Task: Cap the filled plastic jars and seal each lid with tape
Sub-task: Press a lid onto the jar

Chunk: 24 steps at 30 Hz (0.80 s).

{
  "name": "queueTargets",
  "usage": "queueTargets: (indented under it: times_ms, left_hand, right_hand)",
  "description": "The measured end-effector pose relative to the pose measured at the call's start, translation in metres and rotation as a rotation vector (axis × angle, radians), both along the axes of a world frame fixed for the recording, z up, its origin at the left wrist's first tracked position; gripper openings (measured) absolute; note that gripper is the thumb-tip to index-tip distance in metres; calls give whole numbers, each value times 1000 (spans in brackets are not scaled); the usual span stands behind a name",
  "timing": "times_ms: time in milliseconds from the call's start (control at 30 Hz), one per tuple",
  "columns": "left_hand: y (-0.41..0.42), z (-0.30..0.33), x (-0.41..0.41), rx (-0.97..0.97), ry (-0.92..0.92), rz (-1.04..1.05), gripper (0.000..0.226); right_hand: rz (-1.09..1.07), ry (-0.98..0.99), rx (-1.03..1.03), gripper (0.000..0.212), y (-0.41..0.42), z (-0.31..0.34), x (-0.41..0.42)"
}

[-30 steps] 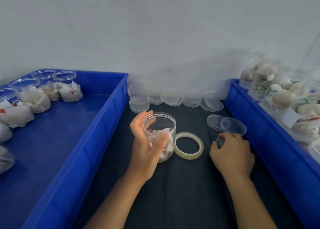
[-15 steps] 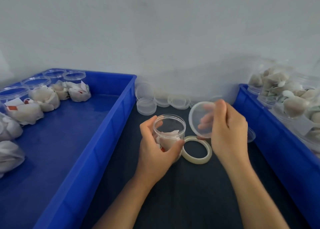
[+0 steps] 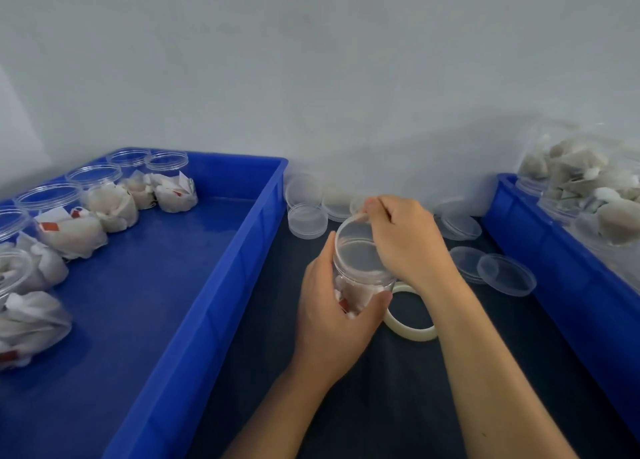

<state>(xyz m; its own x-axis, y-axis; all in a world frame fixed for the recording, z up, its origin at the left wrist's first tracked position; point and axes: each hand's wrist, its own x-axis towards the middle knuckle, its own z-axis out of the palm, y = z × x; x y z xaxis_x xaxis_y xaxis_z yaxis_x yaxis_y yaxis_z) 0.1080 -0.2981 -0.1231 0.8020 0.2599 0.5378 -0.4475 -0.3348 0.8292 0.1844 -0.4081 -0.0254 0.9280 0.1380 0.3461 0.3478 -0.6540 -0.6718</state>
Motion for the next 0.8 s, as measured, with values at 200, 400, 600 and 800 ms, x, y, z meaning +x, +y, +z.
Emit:
queueTargets:
  times_ms: [200,400,600,800]
  left_hand:
    - [-2,4,4,22,-28,-41,78]
    - [-2,-6,6,-2,69,-57,97]
    - [-1,-3,5,-38,89,-25,90]
    - [-3,2,1,-51,66,-51,86]
  right_hand:
    - [79,49,-82,53,-11,1,11]
    - [139,29,-158,55,-12,2,16]
    - [277,5,-307,54,-16,6,13]
    - [233,-44,-229,41,-19,2,19]
